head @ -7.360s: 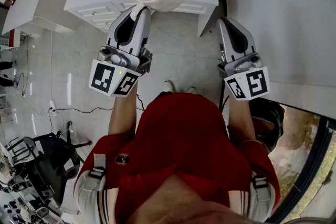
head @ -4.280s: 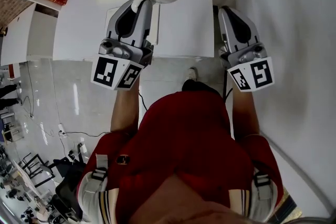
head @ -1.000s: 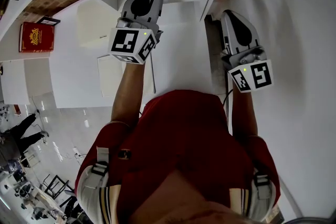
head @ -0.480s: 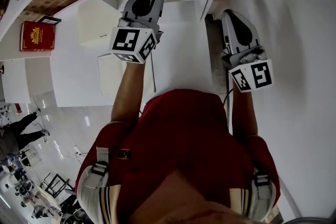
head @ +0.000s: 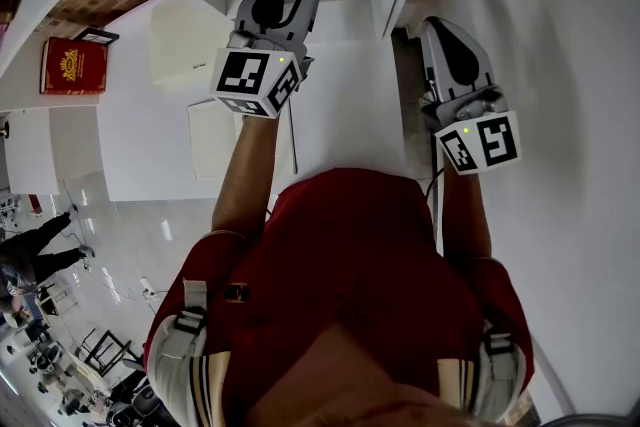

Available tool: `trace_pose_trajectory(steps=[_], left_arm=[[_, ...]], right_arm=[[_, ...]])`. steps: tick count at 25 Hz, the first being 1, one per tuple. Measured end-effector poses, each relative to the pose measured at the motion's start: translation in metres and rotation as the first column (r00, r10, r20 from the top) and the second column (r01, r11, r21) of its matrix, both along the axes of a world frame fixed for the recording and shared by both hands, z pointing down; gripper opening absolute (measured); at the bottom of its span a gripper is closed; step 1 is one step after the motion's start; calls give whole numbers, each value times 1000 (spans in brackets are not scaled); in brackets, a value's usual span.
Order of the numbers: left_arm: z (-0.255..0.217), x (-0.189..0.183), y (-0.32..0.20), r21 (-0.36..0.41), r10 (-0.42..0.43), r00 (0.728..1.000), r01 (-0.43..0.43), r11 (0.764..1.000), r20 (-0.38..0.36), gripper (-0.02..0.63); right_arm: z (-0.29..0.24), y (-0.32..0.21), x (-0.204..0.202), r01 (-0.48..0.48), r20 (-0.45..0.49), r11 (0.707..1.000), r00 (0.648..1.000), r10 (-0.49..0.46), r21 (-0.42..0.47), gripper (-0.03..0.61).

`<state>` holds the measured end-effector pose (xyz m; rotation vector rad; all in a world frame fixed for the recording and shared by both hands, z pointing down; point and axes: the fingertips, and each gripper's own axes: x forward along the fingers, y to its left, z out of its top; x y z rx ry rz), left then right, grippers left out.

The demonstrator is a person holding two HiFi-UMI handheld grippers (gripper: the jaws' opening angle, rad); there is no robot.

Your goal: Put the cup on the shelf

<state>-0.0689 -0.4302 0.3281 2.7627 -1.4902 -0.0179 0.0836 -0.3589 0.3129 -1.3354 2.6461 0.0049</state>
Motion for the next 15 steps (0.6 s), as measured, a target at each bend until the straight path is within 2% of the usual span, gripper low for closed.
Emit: trace_pose_trajectory(steps=[5,15], left_arm=[[-1,-2,5,1,-8,1000,8,1000,13,137],[-15,-9,34,34,-28,999,28,999,19,140]], right_arm=[[-5,4,-2,5,-1,1000,1000,-5,7,-3],[-18,27,-10,35,-10,999,999,-35,32,-3]])
